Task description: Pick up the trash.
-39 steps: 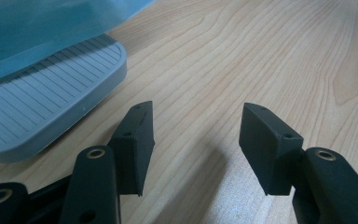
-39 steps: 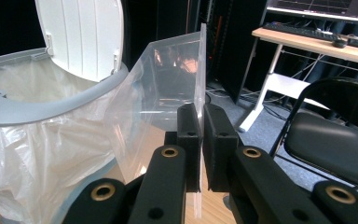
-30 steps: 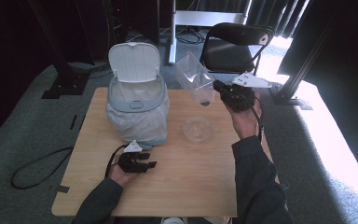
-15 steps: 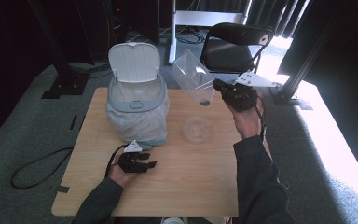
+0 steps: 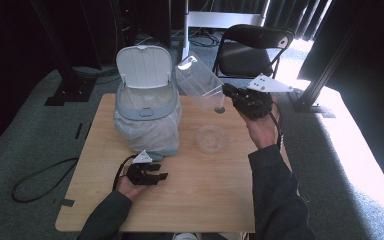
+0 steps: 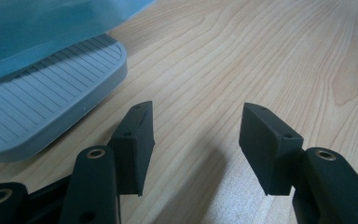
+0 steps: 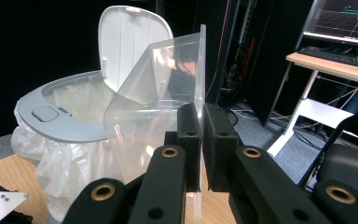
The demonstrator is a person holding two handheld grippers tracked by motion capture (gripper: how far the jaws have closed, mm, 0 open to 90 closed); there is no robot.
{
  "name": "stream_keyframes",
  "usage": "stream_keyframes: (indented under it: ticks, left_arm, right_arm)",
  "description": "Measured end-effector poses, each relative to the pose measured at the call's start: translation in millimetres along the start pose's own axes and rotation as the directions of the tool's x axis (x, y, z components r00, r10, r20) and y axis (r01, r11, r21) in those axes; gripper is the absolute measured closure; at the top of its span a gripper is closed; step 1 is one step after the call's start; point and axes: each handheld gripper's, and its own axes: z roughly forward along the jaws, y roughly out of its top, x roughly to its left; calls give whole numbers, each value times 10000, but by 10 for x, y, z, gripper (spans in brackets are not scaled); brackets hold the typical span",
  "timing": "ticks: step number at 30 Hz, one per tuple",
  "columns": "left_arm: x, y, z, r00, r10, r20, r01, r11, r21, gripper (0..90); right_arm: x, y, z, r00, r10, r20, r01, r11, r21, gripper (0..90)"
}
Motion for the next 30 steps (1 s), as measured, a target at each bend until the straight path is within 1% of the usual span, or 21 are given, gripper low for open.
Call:
stream_keyframes:
  ticks: [7,10,14,30]
  left_arm:
    - [0,-1,1,10000,-50,11,50,10000,-25,452]
    - [0,0,0,10000,-7,6,7,10000,-7,452]
    - [-2,-1,3,10000,-16,10,16,10000,-31,452]
    - [-2,-1,2,10000,18,-35,-18,10000,-31,451]
  right_arm:
    - [36,54,28,9996,-113,-265,111,9999,-79,862]
    - [53,73,32,9993,-122,-342,118,9999,-118,862]
    - [83,95,40,9988,-248,-424,242,9996,-149,862]
    - [158,161,86,9965,-379,-747,356,9989,-317,862]
